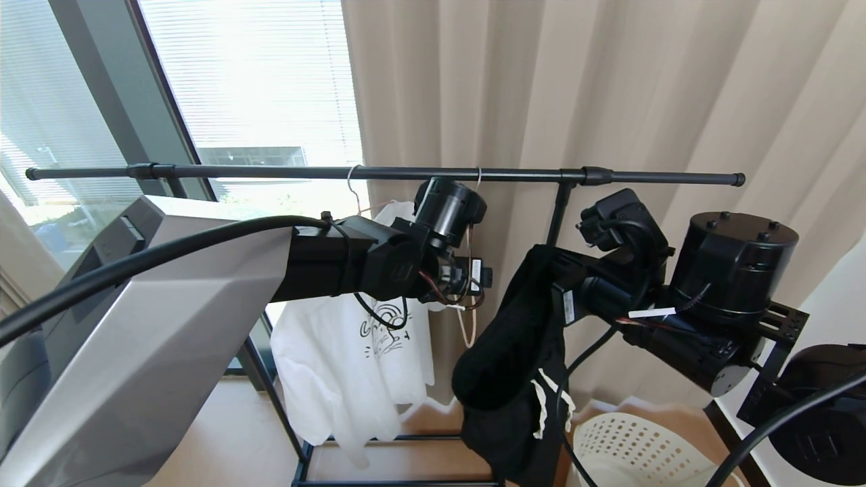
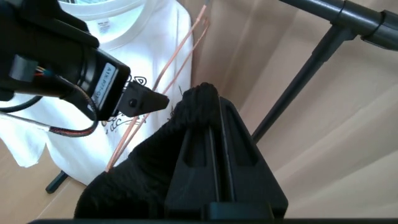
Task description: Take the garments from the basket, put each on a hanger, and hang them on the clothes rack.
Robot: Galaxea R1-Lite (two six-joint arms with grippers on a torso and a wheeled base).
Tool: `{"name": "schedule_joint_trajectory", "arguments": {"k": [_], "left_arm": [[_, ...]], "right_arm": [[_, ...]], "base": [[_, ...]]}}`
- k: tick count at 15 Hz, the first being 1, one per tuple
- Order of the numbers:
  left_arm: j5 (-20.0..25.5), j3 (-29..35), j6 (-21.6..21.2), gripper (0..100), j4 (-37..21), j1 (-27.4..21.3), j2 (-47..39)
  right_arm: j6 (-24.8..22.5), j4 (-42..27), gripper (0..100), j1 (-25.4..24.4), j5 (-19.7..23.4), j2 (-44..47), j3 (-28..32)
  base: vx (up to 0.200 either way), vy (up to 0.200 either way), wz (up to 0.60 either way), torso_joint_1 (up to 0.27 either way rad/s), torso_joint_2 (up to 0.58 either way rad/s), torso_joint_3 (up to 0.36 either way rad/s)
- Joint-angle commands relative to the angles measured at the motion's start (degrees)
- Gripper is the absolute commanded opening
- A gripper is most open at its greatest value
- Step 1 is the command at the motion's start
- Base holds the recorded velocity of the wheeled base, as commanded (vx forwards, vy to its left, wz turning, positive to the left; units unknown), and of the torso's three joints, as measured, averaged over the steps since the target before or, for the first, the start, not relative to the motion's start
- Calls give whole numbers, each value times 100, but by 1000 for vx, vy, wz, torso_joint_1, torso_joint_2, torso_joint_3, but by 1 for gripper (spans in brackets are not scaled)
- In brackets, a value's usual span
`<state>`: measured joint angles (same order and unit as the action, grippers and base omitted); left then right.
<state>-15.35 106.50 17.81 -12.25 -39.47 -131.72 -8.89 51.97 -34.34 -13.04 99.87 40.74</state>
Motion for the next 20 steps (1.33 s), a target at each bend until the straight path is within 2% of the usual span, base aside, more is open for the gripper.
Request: {"name": "schedule_joint_trajectory", "arguments": {"k": [1,5,8,10,11,12,15,16,20], "left_arm": [[-30,108,-85,100,3,1,-91],[-30,275,-340,100,-5,19,-249],[-188,372,-331,100,-5,63,-284],[-188,389,-322,100,-5,54,-196],[-179,398,-322,100,-5,54,-205],[-161,644,-340,100,-5,36,-328],[-47,809,-454,100,74,36,-521],[111,809,-489,100,329,45,-601],[137,809,-559,100,355,45,-592]], "right_arm": [[36,6,0,-125,-5,-20,-5],[71,6,0,-152,-5,-46,-5],[45,-55,0,-73,-23,-231,-101],[-403,-372,0,261,188,-784,-339],[-438,-424,0,279,232,-828,-339],[-447,-785,0,296,601,-1030,-356],[-456,-776,0,305,680,-995,-435],[-465,-794,0,375,680,-1057,-488],[-535,-802,0,542,900,-1101,-488]], "base": [[0,0,0,0,0,0],[0,0,0,0,0,0],[0,0,0,0,0,0],[0,0,0,0,0,0],[0,0,0,0,0,0],[0,0,0,0,0,0],[0,0,0,0,0,0],[0,0,0,0,0,0],[0,0,0,0,0,0]]}}
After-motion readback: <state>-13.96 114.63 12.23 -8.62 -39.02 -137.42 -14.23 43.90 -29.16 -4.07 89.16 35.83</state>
